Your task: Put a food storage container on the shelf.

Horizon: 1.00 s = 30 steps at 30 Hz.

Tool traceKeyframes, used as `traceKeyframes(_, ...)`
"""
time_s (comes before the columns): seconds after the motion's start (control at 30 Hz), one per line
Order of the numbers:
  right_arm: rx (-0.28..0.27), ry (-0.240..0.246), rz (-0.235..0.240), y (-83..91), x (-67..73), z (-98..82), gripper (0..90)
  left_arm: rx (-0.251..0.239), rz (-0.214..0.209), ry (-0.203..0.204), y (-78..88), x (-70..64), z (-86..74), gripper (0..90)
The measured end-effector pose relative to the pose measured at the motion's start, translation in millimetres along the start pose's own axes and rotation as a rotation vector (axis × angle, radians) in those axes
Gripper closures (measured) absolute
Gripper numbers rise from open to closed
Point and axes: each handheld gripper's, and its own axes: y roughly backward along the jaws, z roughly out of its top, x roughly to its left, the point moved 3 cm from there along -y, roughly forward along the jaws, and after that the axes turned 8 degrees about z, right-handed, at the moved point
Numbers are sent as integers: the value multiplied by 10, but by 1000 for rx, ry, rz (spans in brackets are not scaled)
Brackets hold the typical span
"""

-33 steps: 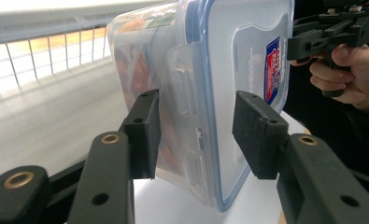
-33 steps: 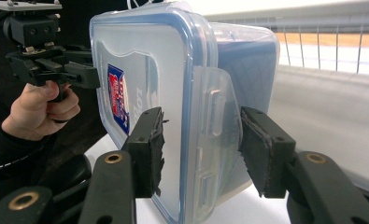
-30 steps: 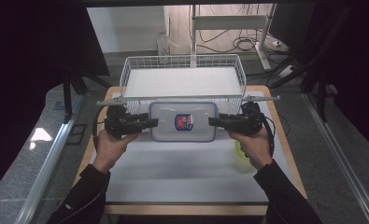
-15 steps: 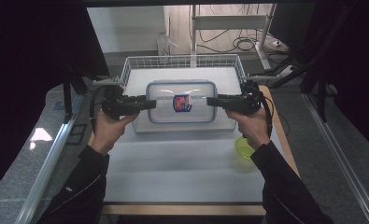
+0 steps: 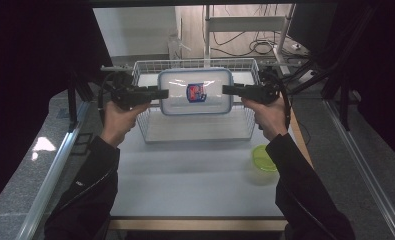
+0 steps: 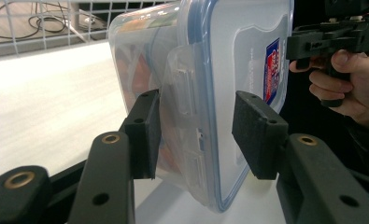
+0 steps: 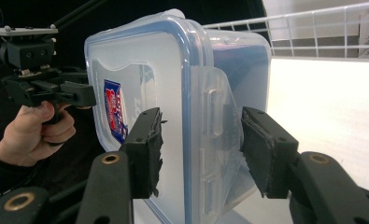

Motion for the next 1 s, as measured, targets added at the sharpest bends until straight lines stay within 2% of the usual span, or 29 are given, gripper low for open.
traceKeyframes(0.23,-24,-25,6,-75,-116,136,494,0,10,17,-57,93,122,531)
traceKeyframes(0.53,-35,-74,11,-173,-246,225,493,-14,4,59,-127,225,177,530)
traceKeyframes(0.7,-46,-77,6,-206,-303,259,488,-27,-2,66,-166,292,198,526)
traceKeyframes(0.83,-52,-56,-2,-228,-320,261,482,-41,-1,65,-187,315,193,511)
traceKeyframes(1.0,-47,-50,-10,-235,-321,258,474,-42,17,56,-219,310,199,484)
